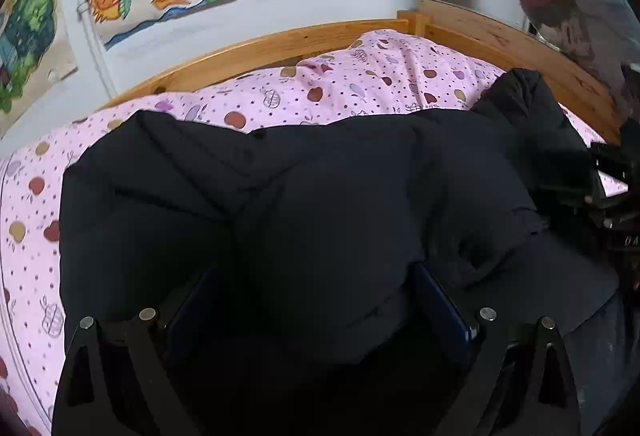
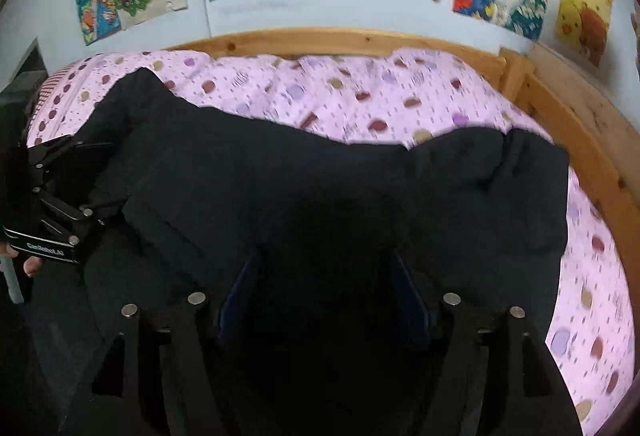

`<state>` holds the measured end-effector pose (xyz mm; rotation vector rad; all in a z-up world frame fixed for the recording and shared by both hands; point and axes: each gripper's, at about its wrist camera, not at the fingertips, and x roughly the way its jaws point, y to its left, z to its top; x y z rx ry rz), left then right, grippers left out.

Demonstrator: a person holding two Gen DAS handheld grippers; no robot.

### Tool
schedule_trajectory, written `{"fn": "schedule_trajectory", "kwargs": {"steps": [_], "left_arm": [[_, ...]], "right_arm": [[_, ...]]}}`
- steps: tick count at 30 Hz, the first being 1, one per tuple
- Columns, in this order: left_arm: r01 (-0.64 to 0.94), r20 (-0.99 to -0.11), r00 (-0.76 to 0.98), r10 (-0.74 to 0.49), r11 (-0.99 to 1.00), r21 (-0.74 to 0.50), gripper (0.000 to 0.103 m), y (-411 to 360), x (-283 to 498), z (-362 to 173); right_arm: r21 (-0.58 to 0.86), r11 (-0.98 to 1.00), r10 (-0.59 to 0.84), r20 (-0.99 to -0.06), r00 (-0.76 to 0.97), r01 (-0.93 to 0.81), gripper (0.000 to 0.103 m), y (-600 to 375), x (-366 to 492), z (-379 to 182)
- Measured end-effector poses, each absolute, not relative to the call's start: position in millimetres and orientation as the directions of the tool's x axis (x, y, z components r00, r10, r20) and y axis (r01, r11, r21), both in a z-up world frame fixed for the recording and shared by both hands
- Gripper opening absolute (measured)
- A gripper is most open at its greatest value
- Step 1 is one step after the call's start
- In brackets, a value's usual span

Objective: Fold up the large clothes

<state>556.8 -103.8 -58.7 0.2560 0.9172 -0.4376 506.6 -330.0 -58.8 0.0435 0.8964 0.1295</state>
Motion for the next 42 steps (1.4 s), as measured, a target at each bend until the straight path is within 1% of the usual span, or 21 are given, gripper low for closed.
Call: {"fn": "schedule_trajectory", "kwargs": {"steps": [2,5,7,12,16,25,33,38,42], "left_arm": [[0.455,-0.813,0.528,-0.244,0.890,0.029,0.097,-102,553,-55],[0.441,-0.811,0.529,-0.248,0.897,0.014,0.095,-99,547,-47],[0.442,-0.807,0.528,-0.266,0.897,-0.006,0.095,-97,539,-40],[0.445,-0.796,0.530,-0.291,0.895,-0.031,0.096,-93,516,-19],[0.435,-0.780,0.555,-0.289,0.900,-0.024,0.097,-87,489,4],[0.411,-0.731,0.604,-0.316,0.910,-0.054,0.097,-65,425,55],[0.413,-0.691,0.631,-0.354,0.907,-0.088,0.098,-53,350,104],[0.441,-0.669,0.649,-0.363,0.895,-0.058,0.098,-47,301,132],[0.465,-0.650,0.665,-0.368,0.885,-0.025,0.099,-40,259,151]], "right_arm": [[0.111,0.990,0.140,-0.778,0.612,-0.085,0.063,-333,502,-56],[0.102,0.991,0.130,-0.763,0.634,-0.082,0.063,-332,490,-47],[0.092,0.992,0.124,-0.748,0.652,-0.083,0.070,-331,482,-40],[0.085,0.992,0.128,-0.697,0.705,-0.096,0.075,-328,456,-15],[0.070,0.989,0.145,-0.652,0.744,-0.131,0.082,-322,430,8],[0.070,0.981,0.185,-0.606,0.773,-0.181,0.084,-310,364,49],[0.091,0.970,0.238,-0.556,0.797,-0.227,0.084,-300,281,98],[0.010,0.968,0.212,-0.567,0.796,-0.251,0.084,-282,232,116],[0.016,0.965,0.225,-0.558,0.799,-0.261,0.084,-276,192,127]]}}
